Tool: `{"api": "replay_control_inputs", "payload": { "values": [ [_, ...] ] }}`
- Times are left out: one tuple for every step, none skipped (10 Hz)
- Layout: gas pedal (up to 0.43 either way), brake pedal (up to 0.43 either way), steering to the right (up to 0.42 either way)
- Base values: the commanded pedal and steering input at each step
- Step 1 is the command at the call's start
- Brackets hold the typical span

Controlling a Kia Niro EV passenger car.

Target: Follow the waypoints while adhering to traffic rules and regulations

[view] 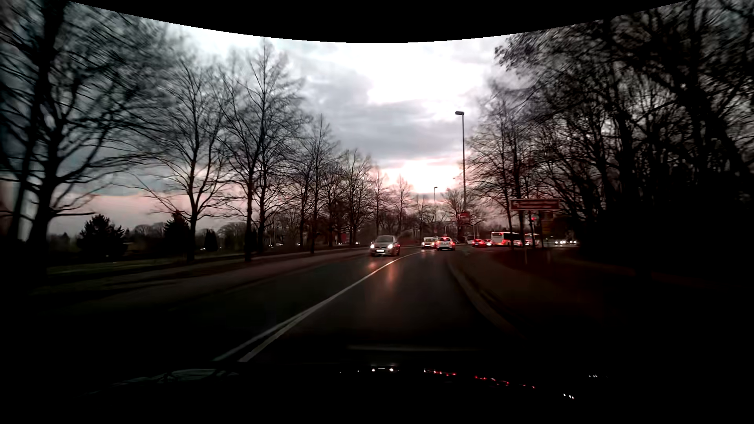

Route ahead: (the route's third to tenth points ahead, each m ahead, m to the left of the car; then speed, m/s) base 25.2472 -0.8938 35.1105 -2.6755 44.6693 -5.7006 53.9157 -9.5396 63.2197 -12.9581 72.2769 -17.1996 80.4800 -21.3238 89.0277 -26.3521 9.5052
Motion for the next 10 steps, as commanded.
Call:
{"api": "replay_control_inputs", "payload": {
  "values": [
    [0.000, 0.000, 0.000],
    [0.000, 0.000, 0.003],
    [0.000, 0.000, 0.009],
    [0.000, 0.000, 0.015],
    [0.000, 0.000, 0.021],
    [0.000, 0.000, 0.028],
    [0.000, 0.000, 0.034],
    [0.000, 0.000, 0.041],
    [0.000, 0.000, 0.048],
    [0.000, 0.000, 0.049]
  ]
}}
